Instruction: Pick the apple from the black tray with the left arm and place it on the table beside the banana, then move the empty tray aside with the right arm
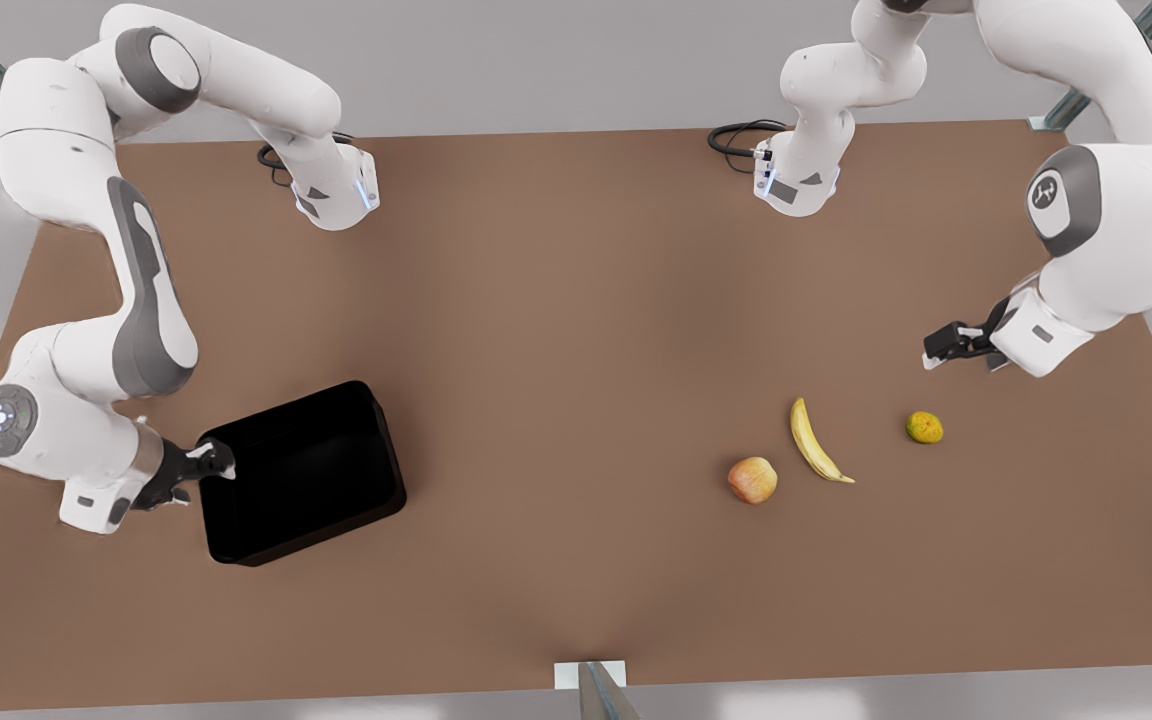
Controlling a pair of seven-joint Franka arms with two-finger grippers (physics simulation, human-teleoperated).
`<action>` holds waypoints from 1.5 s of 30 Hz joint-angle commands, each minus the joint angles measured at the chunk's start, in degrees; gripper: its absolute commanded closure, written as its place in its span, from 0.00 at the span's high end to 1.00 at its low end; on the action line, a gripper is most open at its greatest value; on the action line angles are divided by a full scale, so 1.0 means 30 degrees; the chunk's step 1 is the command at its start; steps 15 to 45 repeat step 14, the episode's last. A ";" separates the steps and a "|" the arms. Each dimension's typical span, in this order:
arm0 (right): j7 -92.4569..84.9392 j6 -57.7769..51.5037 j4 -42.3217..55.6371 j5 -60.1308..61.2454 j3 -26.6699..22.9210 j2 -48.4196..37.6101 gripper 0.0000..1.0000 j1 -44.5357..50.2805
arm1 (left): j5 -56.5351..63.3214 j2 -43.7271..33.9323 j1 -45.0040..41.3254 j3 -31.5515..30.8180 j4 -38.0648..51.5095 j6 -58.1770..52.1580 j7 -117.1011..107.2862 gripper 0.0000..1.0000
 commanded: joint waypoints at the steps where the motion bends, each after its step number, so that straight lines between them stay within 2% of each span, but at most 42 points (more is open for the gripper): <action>1: 0.7104 -0.3417 0.0013 -0.0045 0.0694 -0.1268 0.94 0.1968 | 0.0035 -0.0037 0.0001 -0.0033 0.0009 -0.0043 -0.0021 1.00; 2: 0.8073 -0.3417 0.0013 -0.0601 0.0665 -0.1268 0.94 0.2789 | 0.0064 -0.0037 0.0001 -0.0004 0.0039 -0.0043 0.0008 1.00; 3: 0.8573 -0.3300 0.0042 -0.0778 -0.0153 -0.1268 0.94 0.3872 | 0.0211 -0.0037 0.0001 -0.0004 0.0039 -0.0043 0.0008 1.00; 4: 0.8543 -0.3212 0.0189 -0.0691 -0.1998 -0.1268 0.94 0.5308 | 0.0211 -0.0008 0.0001 -0.0004 0.0097 -0.0043 -0.0021 1.00; 5: 0.8368 -0.3212 0.0248 -0.0603 -0.2587 -0.1268 0.94 0.5603 | 0.0210 -0.0008 0.0030 0.0026 0.0214 -0.0013 0.0008 1.00; 8: 0.8309 -0.3300 0.0248 -0.0690 -0.2821 -0.1268 0.94 0.5544 | 0.1586 0.0373 -0.0672 -0.0296 0.0712 0.0162 -0.0431 1.00; 10: 0.8309 -0.3388 0.0248 -0.0720 -0.3026 -0.1268 0.94 0.5515 | 0.0680 0.0402 -0.0761 -0.0121 0.0771 0.0133 -0.0402 1.00; 45: 0.8221 -0.3388 0.0248 -0.0749 -0.3085 -0.1268 0.94 0.5456 | 0.0562 0.0432 -0.0761 -0.0121 0.0771 0.0162 -0.0490 1.00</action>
